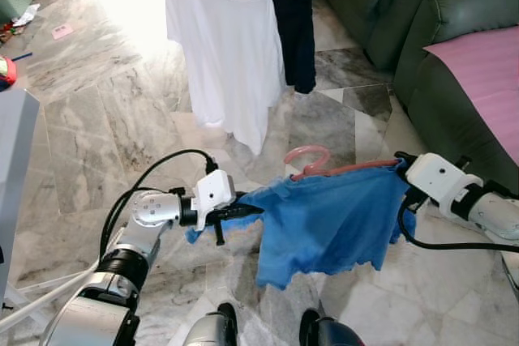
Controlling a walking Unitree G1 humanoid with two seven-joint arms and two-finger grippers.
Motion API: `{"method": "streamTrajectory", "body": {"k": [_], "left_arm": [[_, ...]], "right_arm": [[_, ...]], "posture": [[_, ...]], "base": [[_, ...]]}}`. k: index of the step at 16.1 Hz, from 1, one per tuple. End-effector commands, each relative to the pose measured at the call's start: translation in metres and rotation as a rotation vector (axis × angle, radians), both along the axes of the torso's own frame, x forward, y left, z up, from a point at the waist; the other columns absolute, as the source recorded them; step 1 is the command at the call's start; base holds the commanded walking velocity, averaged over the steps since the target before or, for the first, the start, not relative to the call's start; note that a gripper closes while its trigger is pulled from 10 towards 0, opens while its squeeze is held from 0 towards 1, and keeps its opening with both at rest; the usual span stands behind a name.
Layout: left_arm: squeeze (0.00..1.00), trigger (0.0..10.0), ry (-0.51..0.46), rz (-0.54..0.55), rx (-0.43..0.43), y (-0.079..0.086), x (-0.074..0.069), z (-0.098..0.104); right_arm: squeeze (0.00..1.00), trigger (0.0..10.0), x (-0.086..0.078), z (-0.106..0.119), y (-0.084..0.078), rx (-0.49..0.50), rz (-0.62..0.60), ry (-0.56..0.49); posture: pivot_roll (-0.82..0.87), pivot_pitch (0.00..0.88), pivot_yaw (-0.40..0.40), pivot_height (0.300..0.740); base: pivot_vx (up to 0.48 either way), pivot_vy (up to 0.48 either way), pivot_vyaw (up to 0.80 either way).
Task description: Hang hanger
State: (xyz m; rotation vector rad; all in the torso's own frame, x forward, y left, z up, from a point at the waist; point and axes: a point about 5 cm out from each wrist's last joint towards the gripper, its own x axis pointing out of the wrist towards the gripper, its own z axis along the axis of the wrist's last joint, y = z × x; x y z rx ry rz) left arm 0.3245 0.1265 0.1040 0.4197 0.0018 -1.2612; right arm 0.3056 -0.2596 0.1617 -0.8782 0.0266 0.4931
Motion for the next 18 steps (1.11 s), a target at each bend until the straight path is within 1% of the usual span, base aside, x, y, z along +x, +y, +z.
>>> {"method": "streamTrajectory", "body": {"k": [1, 4, 6, 7, 8, 9, 10, 12, 13, 14, 15, 16, 17, 18], "left_arm": [[0.0, 0.0, 0.014, -0.013, 0.027, 0.002, -0.004, -0.007], [0.0, 0.0, 0.01, -0.039, 0.031, -0.003, -0.007, -0.01], [0.0, 0.0, 0.01, -0.053, 0.038, -0.004, -0.01, -0.012], [0.0, 0.0, 0.012, -0.059, 0.037, -0.004, -0.011, -0.013], [0.0, 0.0, 0.013, -0.061, 0.037, -0.004, -0.012, -0.014], [0.0, 0.0, 0.014, -0.063, 0.036, -0.004, -0.013, -0.014], [0.0, 0.0, 0.016, -0.065, 0.036, -0.004, -0.013, -0.015], [0.0, 0.0, 0.017, -0.063, 0.034, -0.004, -0.013, -0.015], [0.0, 0.0, 0.016, -0.06, 0.034, -0.004, -0.013, -0.015], [0.0, 0.0, 0.017, -0.058, 0.034, -0.003, -0.013, -0.015], [0.0, 0.0, 0.017, -0.055, 0.035, -0.003, -0.012, -0.015], [0.0, 0.0, 0.017, -0.052, 0.035, -0.003, -0.012, -0.015], [0.0, 0.0, 0.018, -0.051, 0.036, -0.003, -0.012, -0.015], [0.0, 0.0, 0.018, -0.051, 0.037, -0.003, -0.012, -0.015]], "right_arm": [[0.0, 0.0, 0.002, 0.011, 0.013, 0.023, 0.051, -0.059], [0.0, 0.0, 0.007, 0.012, 0.022, 0.006, 0.066, -0.096], [0.0, 0.0, 0.008, 0.012, 0.025, 0.008, 0.069, -0.098], [0.0, 2.0, 0.009, 0.011, 0.026, -0.001, 0.071, -0.101], [0.0, 10.0, 0.01, 0.011, 0.027, 0.007, 0.069, -0.099], [1.0, 10.0, 0.011, 0.011, 0.027, 0.017, 0.064, -0.098], [1.0, 10.0, 0.011, 0.012, 0.028, 0.022, 0.062, -0.103], [1.0, 10.0, 0.011, 0.013, 0.029, -0.002, 0.06, -0.122], [0.25, 10.0, 0.011, 0.013, 0.029, -0.002, 0.061, -0.123], [0.0, 10.0, 0.011, 0.013, 0.029, -0.004, 0.063, -0.125], [0.0, 10.0, 0.011, 0.012, 0.03, -0.004, 0.068, -0.122], [0.0, 3.8, 0.01, 0.012, 0.03, -0.003, 0.071, -0.117], [0.0, 0.5, 0.01, 0.012, 0.03, 0.001, 0.072, -0.116], [0.0, 0.0, 0.01, 0.011, 0.03, 0.006, 0.073, -0.115]], "posture": [[-0.02, 0.243, 0.076, 0.74], [-0.02, 0.244, 0.078, 0.74], [-0.02, 0.246, 0.077, 0.74], [-0.02, 0.246, 0.077, 0.74], [-0.02, 0.247, 0.077, 0.74], [-0.02, 0.248, 0.077, 0.74], [-0.02, 0.249, 0.077, 0.74], [-0.02, 0.249, 0.076, 0.74], [-0.02, 0.248, 0.076, 0.74], [-0.02, 0.249, 0.076, 0.74], [-0.02, 0.248, 0.077, 0.74], [-0.02, 0.248, 0.078, 0.74], [-0.02, 0.248, 0.077, 0.74], [-0.02, 0.25, 0.076, 0.74]], "base": [[0.0, 0.0, 0.0], [0.0, 0.0, 0.0], [0.0, 0.0, 0.0], [0.0, 0.0, 0.0], [0.0, 0.0, 0.0], [0.0, 0.0, 0.0], [0.0, 0.0, 0.0], [0.0, 0.0, 0.0], [0.0, 0.0, 0.0], [0.0, 0.0, 0.0], [0.0, 0.0, 0.0], [0.0, 0.0, 0.0], [0.0, 0.0, 0.0], [0.0, 0.0, 0.0]]}}
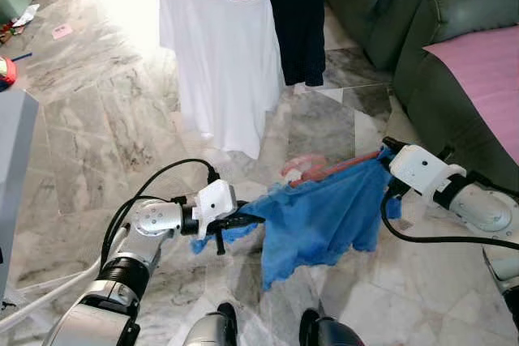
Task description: Hang hanger
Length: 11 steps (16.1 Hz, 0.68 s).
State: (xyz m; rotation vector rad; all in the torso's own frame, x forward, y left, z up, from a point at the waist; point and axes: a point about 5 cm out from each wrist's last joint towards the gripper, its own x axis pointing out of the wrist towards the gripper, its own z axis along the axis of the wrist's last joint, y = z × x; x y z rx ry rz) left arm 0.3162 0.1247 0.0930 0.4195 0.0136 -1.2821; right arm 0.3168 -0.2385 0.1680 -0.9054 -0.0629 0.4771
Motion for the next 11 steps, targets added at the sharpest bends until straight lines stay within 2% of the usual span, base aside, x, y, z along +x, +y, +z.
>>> {"method": "streamTrajectory", "body": {"k": [1, 8, 9, 10, 11], "left_arm": [[0.0, 0.0, 0.005, -0.034, 0.028, -0.001, -0.004, -0.004], [0.0, 0.0, 0.0, -0.051, 0.022, -0.008, -0.005, -0.004], [0.0, 0.0, 0.0, -0.05, 0.024, -0.008, -0.005, -0.004], [0.0, 0.0, 0.0, -0.047, 0.028, -0.007, -0.005, -0.005], [0.0, 0.0, 0.001, -0.044, 0.032, -0.006, -0.005, -0.005]], "right_arm": [[0.0, 0.0, -0.001, 0.004, 0.011, 0.014, 0.053, -0.025], [0.0, 0.0, 0.008, 0.008, 0.031, 0.034, 0.098, -0.061], [0.0, 3.1, 0.008, 0.008, 0.031, 0.03, 0.099, -0.063], [0.0, 4.6, 0.008, 0.008, 0.031, 0.023, 0.1, -0.065], [0.0, 10.0, 0.008, 0.009, 0.03, 0.03, 0.098, -0.061]], "posture": [[-0.02, 0.25, 0.077, 0.74], [-0.02, 0.248, 0.077, 0.74], [-0.02, 0.248, 0.077, 0.74], [-0.02, 0.248, 0.076, 0.74], [-0.02, 0.248, 0.077, 0.74]], "base": [[0.0, 0.0, 0.0], [0.0, 0.0, 0.0], [0.0, 0.0, 0.0], [0.0, 0.0, 0.0], [0.0, 0.0, 0.0]]}}
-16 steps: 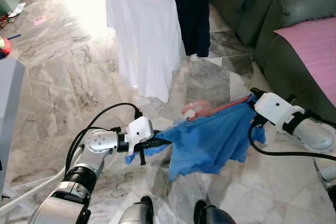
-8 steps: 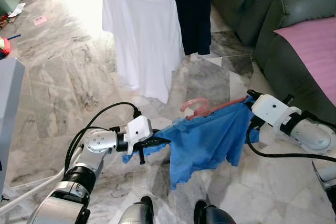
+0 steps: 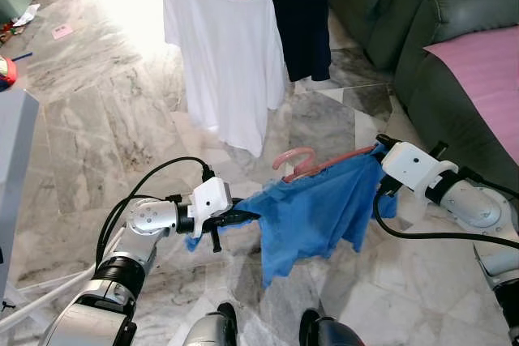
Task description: Hang hanger
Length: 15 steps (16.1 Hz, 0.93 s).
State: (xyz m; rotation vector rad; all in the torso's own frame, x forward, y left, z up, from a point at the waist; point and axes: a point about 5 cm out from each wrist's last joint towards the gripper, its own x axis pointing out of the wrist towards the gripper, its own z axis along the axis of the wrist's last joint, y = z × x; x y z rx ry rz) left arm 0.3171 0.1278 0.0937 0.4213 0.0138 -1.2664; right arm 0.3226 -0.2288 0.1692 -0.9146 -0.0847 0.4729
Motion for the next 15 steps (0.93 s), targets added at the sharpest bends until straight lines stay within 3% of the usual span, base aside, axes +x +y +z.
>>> {"method": "streamTrajectory", "body": {"k": [1, 4, 5, 6, 12, 15], "left_arm": [[0.0, 0.0, 0.005, -0.056, 0.033, -0.008, -0.005, -0.006], [0.0, 0.0, 0.004, -0.053, 0.034, -0.009, -0.004, -0.005], [0.0, 0.0, 0.003, -0.053, 0.034, -0.009, -0.004, -0.005], [0.0, 0.0, 0.003, -0.054, 0.033, -0.01, -0.004, -0.005], [0.0, 0.0, -0.015, -0.07, 0.01, -0.02, -0.003, -0.001], [0.0, 0.0, -0.031, -0.081, -0.012, -0.027, -0.002, 0.003]], "right_arm": [[1.0, 10.0, 0.002, 0.01, 0.019, 0.043, 0.087, -0.037], [1.0, 10.0, 0.002, 0.013, 0.017, 0.0, 0.089, -0.059], [0.78, 10.0, 0.002, 0.015, 0.018, -0.003, 0.095, -0.065], [0.03, 10.0, 0.002, 0.017, 0.02, -0.004, 0.1, -0.071], [0.0, 10.0, 0.006, 0.014, 0.038, 0.045, 0.15, -0.056], [0.0, 10.0, 0.007, 0.012, 0.055, 0.074, 0.204, -0.034]], "posture": [[-0.02, 0.248, 0.076, 0.74], [-0.02, 0.247, 0.076, 0.74], [-0.02, 0.247, 0.076, 0.74], [-0.03, 0.247, 0.075, 0.74], [-0.02, 0.243, 0.07, 0.74], [-0.02, 0.24, 0.068, 0.74]], "base": [[0.0, 0.0, 0.0], [0.0, 0.0, 0.0], [0.0, 0.0, 0.0], [0.0, 0.0, 0.0], [0.0, 0.0, 0.0], [0.0, 0.0, 0.0]]}}
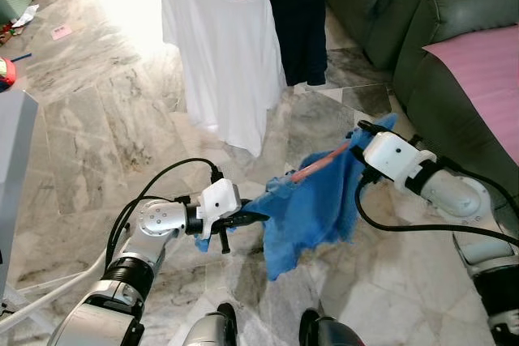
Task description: Hang hanger
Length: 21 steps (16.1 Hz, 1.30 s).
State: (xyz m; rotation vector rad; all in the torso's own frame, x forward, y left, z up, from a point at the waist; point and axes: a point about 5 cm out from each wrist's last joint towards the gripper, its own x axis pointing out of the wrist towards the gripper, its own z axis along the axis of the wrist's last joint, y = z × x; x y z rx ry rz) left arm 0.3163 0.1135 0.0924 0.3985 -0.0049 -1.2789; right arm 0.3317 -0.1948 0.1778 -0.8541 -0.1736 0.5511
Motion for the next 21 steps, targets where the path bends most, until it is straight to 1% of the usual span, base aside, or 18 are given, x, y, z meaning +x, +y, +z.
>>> {"method": "streamTrajectory", "body": {"k": [1, 4, 5, 6, 9, 10, 11, 12, 13, 14, 16, 17, 18, 19, 20, 21], "left_arm": [[0.0, 0.0, -0.038, -0.075, 0.007, -0.016, -0.001, 0.006], [0.0, 0.0, -0.042, -0.09, -0.006, -0.024, -0.002, 0.007], [0.0, 0.0, -0.043, -0.1, -0.015, -0.029, -0.002, 0.008], [0.0, 0.0, -0.044, -0.102, -0.02, -0.032, -0.002, 0.008], [0.0, 0.0, -0.046, -0.105, -0.029, -0.036, -0.002, 0.009], [0.0, 0.0, -0.046, -0.097, -0.04, -0.039, -0.001, 0.01], [0.0, 0.0, -0.046, -0.091, -0.043, -0.039, 0.0, 0.01], [0.0, 0.0, -0.042, -0.057, -0.059, -0.038, 0.002, 0.011], [0.0, 0.2, -0.035, -0.027, -0.071, -0.036, 0.005, 0.012], [0.0, 0.9, -0.041, -0.003, -0.057, -0.032, 0.007, 0.011], [0.0, 0.4, -0.046, 0.006, -0.042, -0.026, 0.009, 0.013], [0.0, 0.2, -0.05, 0.007, -0.035, -0.025, 0.01, 0.013], [0.0, 0.3, -0.056, 0.009, -0.028, -0.024, 0.011, 0.015], [0.0, 0.3, -0.057, 0.01, -0.026, -0.024, 0.011, 0.015], [0.0, 0.0, -0.059, 0.012, -0.023, -0.023, 0.012, 0.016], [0.0, 0.0, -0.062, 0.015, -0.022, -0.022, 0.013, 0.017]], "right_arm": [[0.0, 10.0, -0.002, 0.002, 0.03, 0.021, 0.129, 0.001], [0.0, 10.0, -0.005, -0.001, 0.05, 0.052, 0.192, 0.027], [0.0, 10.0, -0.01, -0.006, 0.066, 0.074, 0.241, 0.05], [0.0, 10.0, -0.013, -0.009, 0.073, 0.084, 0.267, 0.064], [0.0, 10.0, -0.018, -0.011, 0.084, 0.104, 0.309, 0.088], [0.0, 10.0, -0.023, -0.012, 0.091, 0.118, 0.346, 0.112], [0.0, 10.0, -0.025, -0.012, 0.093, 0.123, 0.356, 0.118], [0.0, 10.0, -0.028, -0.011, 0.095, 0.126, 0.377, 0.134], [0.0, 10.0, -0.031, -0.012, 0.094, 0.113, 0.392, 0.151], [0.0, 10.0, -0.034, -0.015, 0.09, 0.064, 0.397, 0.168], [0.0, 10.0, -0.034, -0.021, 0.073, -0.045, 0.358, 0.169], [0.0, 10.0, -0.033, -0.022, 0.068, -0.075, 0.339, 0.164], [0.0, 10.0, -0.031, -0.024, 0.058, -0.141, 0.29, 0.154], [0.0, 10.0, -0.03, -0.024, 0.056, -0.151, 0.28, 0.153], [0.0, 10.0, -0.029, -0.026, 0.052, -0.174, 0.26, 0.152], [0.0, 10.0, -0.027, -0.03, 0.043, -0.223, 0.222, 0.147]], "posture": [[-0.02, 0.24, 0.068, 0.74], [-0.02, 0.241, 0.067, 0.74], [-0.02, 0.241, 0.067, 0.74], [-0.02, 0.241, 0.068, 0.74], [-0.03, 0.242, 0.067, 0.74], [-0.03, 0.244, 0.067, 0.74], [-0.03, 0.244, 0.068, 0.74], [-0.03, 0.243, 0.068, 0.74], [-0.03, 0.242, 0.067, 0.74], [-0.03, 0.243, 0.067, 0.74], [-0.03, 0.244, 0.067, 0.74], [-0.03, 0.243, 0.068, 0.74], [-0.03, 0.245, 0.069, 0.74], [-0.03, 0.245, 0.069, 0.74], [-0.03, 0.245, 0.07, 0.74], [-0.03, 0.246, 0.071, 0.74]], "base": [[0.0, 0.0, 0.0], [0.0, 0.0, 0.0], [0.0, 0.0, 0.0], [0.0, 0.0, 0.0], [0.0, 0.0, 0.0], [0.0, 0.0, 0.0], [0.0, 0.0, 0.0], [0.0, 0.0, 0.0], [0.0, 0.0, 0.0], [0.0, 0.0, 0.0], [0.0, 0.0, 0.0], [0.0, 0.0, 0.0], [0.0, 0.0, 0.0], [0.0, 0.0, 0.0], [0.0, 0.0, 0.0], [0.0, 0.0, 0.0]]}}
